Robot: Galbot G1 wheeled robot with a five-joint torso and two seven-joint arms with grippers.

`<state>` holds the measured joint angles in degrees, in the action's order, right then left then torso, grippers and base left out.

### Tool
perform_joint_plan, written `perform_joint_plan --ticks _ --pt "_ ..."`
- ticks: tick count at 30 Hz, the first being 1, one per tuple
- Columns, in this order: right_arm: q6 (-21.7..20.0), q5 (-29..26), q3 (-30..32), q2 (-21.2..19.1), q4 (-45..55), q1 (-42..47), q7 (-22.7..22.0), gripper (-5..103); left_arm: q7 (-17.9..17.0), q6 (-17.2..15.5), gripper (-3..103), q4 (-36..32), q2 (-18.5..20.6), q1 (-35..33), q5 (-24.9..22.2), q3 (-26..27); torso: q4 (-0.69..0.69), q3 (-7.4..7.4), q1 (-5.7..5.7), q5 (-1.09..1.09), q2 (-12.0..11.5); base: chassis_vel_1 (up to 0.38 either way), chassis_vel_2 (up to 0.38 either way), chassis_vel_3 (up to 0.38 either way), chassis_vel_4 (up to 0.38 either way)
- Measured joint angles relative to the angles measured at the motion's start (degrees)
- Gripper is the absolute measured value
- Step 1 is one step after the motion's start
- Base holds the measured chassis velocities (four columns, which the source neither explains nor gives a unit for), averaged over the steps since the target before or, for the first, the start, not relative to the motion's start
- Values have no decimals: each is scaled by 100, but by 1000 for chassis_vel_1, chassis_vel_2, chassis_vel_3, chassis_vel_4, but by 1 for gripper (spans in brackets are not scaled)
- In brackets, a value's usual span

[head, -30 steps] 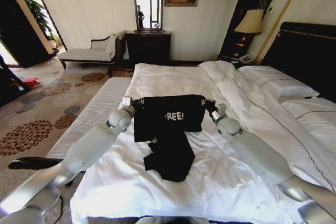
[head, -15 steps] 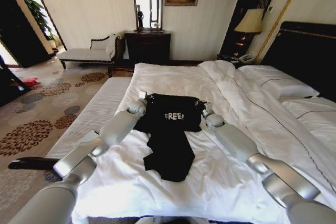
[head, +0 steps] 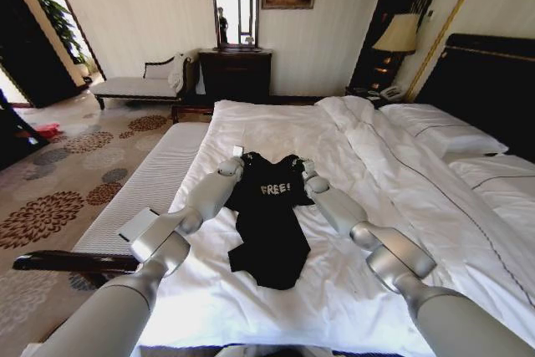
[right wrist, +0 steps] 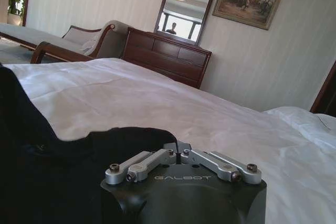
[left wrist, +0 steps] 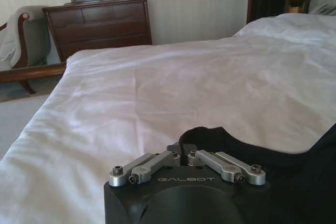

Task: Fold the clothes on the bed.

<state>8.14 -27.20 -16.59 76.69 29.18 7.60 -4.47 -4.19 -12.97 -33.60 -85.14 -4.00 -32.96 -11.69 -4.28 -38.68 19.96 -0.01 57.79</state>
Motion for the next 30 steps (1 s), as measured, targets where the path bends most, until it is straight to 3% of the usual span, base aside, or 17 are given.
perform_joint_plan --ticks 11,24,25,27,28,30 --pt "127 369 357 339 -844 -278 -9 0 78 259 1 514 -114 -37 280 672 -3 1 0 0 0 0 0 0 0" --pt "101 597 537 382 -888 -140 -22 -1 122 280 1 535 -234 -198 508 804 -2 0 0 1 1 0 0 0 0" --pt "98 617 536 373 -876 -121 -11 4 98 254 1 474 -228 -247 512 783 -2 0 0 1 1 0 0 0 0" --pt "97 625 535 368 -870 -110 -4 4 84 238 1 425 -224 -288 518 763 -2 1 0 1 0 0 0 0 0" --pt "93 634 521 349 -844 -76 35 15 59 215 6 327 -220 -388 581 727 -4 0 0 1 0 0 0 0 0" --pt "93 637 502 336 -828 -59 62 15 43 214 6 301 -221 -428 630 723 -4 0 0 1 1 0 0 0 0"
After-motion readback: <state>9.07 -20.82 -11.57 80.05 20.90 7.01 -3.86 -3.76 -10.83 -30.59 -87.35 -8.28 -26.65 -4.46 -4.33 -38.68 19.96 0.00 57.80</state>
